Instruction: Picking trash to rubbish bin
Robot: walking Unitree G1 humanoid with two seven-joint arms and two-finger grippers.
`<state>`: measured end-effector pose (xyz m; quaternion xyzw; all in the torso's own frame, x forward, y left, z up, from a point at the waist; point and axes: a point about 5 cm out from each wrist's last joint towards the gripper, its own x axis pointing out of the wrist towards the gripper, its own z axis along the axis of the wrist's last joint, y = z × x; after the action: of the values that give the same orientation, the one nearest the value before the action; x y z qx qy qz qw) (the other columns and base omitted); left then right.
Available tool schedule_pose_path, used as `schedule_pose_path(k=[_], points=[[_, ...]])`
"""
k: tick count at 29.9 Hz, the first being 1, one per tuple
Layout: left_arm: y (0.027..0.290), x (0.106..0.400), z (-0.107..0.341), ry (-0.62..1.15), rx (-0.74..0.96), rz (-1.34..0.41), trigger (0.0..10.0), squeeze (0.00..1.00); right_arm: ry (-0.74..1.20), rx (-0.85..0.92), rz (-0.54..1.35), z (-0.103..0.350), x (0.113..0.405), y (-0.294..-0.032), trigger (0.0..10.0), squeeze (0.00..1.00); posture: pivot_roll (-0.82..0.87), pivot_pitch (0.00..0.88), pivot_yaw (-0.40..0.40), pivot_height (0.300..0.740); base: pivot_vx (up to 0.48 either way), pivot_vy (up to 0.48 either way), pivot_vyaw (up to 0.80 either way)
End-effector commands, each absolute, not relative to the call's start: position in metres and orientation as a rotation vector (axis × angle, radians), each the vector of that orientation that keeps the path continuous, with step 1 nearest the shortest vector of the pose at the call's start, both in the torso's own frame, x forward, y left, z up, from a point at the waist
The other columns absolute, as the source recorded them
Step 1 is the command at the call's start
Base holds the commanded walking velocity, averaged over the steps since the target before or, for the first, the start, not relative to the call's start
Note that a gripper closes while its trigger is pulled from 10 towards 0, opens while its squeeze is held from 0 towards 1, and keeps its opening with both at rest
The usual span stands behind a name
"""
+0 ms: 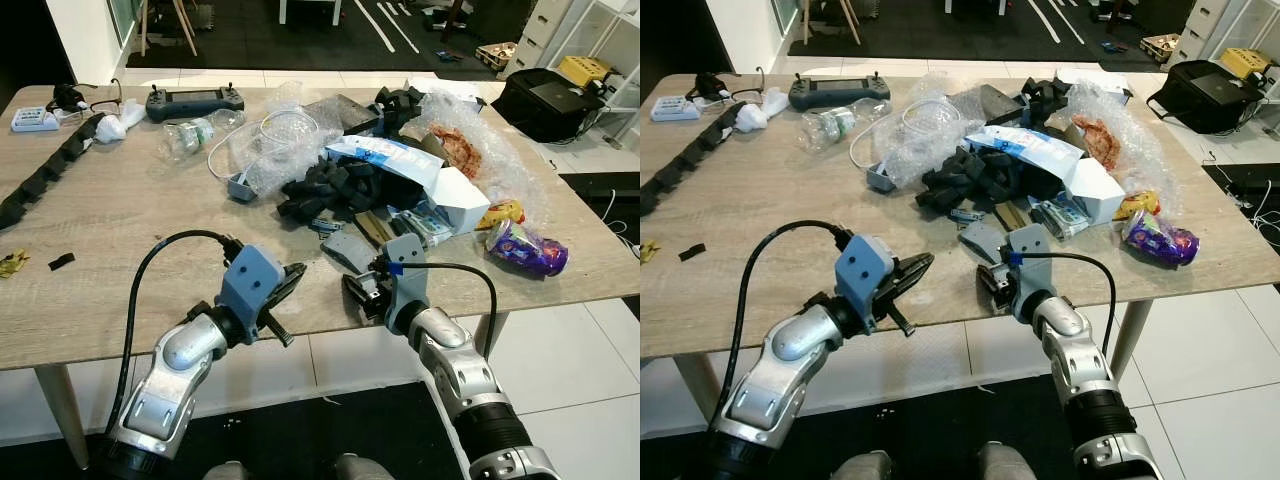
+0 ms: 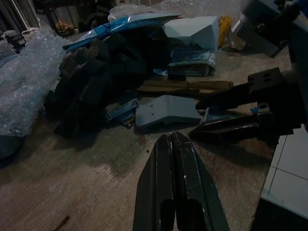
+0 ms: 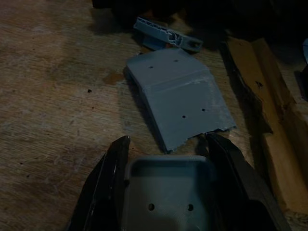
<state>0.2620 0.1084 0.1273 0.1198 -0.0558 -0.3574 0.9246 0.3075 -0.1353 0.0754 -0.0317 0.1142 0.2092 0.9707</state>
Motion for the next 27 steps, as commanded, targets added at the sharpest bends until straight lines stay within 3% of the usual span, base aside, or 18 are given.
schedule_pose_path(k=[1,11,12,17,22,27], points=[[0.107,0.259,0.128,-0.115,0.275,-0.754,10.0,0.00,0.313,-0.066,0.381,0.060,0.301,-0.146,0.0,0.00,0.04,0.064,-0.071,0.740,0.000,0.000,0.00],[0.109,0.260,0.128,-0.120,0.278,-0.724,10.0,0.00,0.224,-0.029,0.368,0.078,0.308,-0.144,0.0,0.00,0.05,0.054,-0.073,0.740,0.000,0.000,0.00],[0.112,0.263,0.130,-0.131,0.267,-0.686,10.0,0.00,0.147,0.003,0.387,0.091,0.310,-0.139,10.0,0.00,0.05,0.052,-0.072,0.740,0.000,0.000,0.00],[0.118,0.272,0.134,-0.148,0.237,-0.572,10.0,0.00,-0.012,0.061,0.424,0.117,0.311,-0.133,10.0,0.00,0.04,0.046,-0.070,0.740,0.000,0.000,0.00],[0.144,0.287,0.136,-0.155,0.136,-0.191,10.0,0.00,-0.126,-0.039,0.425,0.133,0.311,-0.129,10.0,0.00,0.04,0.036,-0.070,0.740,0.000,0.000,0.00],[0.147,0.288,0.130,-0.113,0.164,-0.161,10.0,0.00,-0.129,-0.059,0.438,0.134,0.311,-0.127,10.0,0.00,0.04,0.034,-0.074,0.740,0.000,0.000,0.00]])
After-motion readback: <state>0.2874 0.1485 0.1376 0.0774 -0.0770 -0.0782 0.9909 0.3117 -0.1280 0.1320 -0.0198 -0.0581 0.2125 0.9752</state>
